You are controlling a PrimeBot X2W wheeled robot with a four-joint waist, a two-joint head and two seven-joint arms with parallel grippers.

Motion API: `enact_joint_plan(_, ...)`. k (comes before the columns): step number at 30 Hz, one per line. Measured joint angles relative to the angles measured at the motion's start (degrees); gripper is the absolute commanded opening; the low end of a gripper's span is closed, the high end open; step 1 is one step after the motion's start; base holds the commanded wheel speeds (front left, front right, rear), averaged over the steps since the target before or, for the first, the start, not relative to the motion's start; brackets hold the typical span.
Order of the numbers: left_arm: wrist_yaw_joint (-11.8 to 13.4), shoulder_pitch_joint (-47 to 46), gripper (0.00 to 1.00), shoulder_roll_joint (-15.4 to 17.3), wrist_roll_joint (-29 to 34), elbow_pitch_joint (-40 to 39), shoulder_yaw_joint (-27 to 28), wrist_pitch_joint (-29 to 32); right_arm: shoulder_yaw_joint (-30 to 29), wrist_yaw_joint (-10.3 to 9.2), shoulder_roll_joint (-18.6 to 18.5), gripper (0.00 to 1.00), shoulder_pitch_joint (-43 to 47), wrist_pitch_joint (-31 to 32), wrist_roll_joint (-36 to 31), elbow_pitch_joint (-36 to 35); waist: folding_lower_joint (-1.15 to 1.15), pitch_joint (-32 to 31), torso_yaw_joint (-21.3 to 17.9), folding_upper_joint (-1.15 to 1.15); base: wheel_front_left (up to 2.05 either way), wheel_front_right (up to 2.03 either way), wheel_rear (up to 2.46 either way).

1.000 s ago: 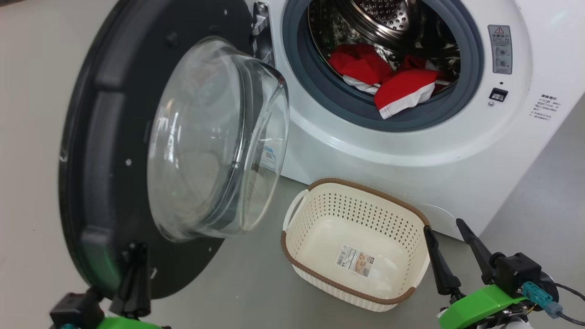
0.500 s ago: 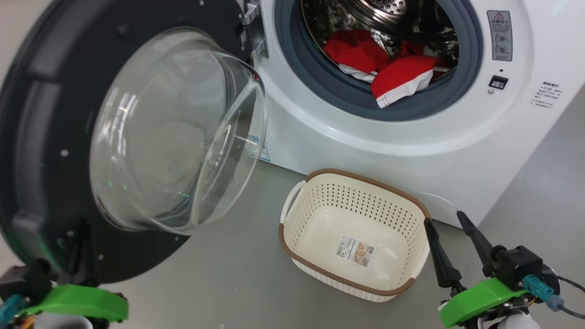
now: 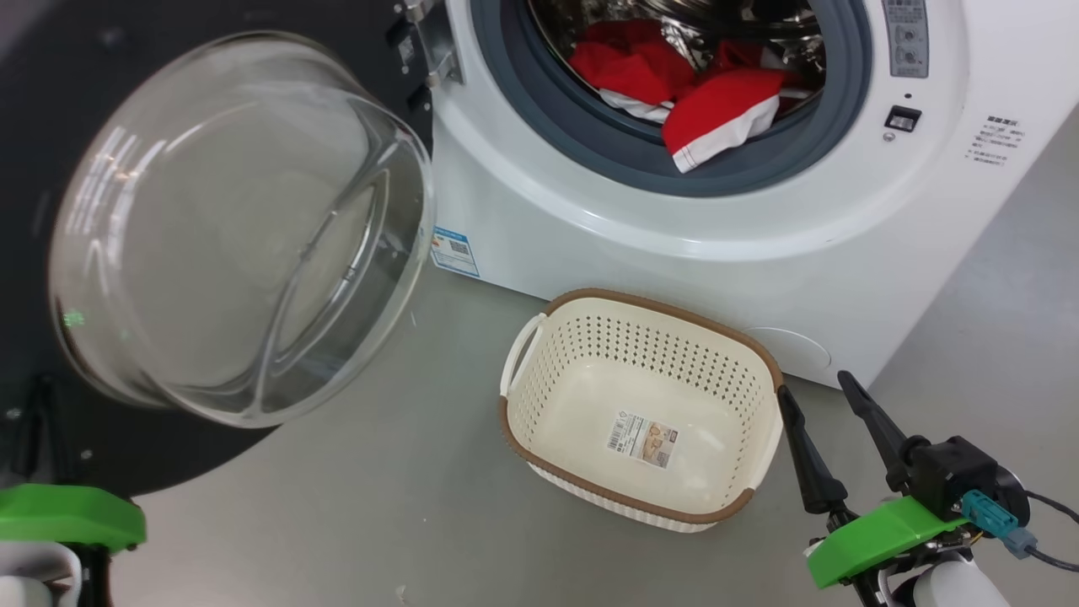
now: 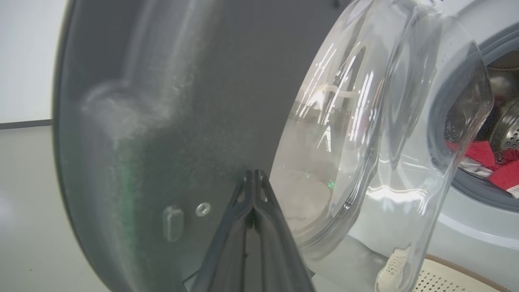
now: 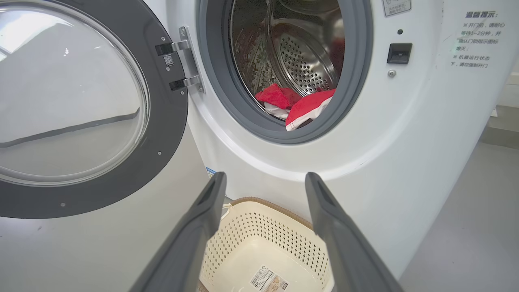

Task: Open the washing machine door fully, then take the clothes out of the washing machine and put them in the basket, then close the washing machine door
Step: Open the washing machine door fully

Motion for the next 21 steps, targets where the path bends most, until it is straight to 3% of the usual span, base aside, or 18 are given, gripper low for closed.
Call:
enact_joint_plan(8, -0.63, -3.83, 0.0, 0.8, 2.48, 5.23, 6.26, 0.0, 0.96, 0.0, -0.33, 1.0, -1.03, 0.0, -0.34, 0.04, 0.0, 1.55, -1.57, 0.0, 0.0, 0.0, 0.0)
enact_joint_plan(21, -1.6, -10.23, 0.0, 3.58, 6.73, 13.89, 11.2, -0.04, 1.41, 0.0, -0.94, 1.0, -3.27, 0.0, -0.38, -0.03, 0.0, 4.57, -3.28, 0.0, 0.0, 0.0, 0.0)
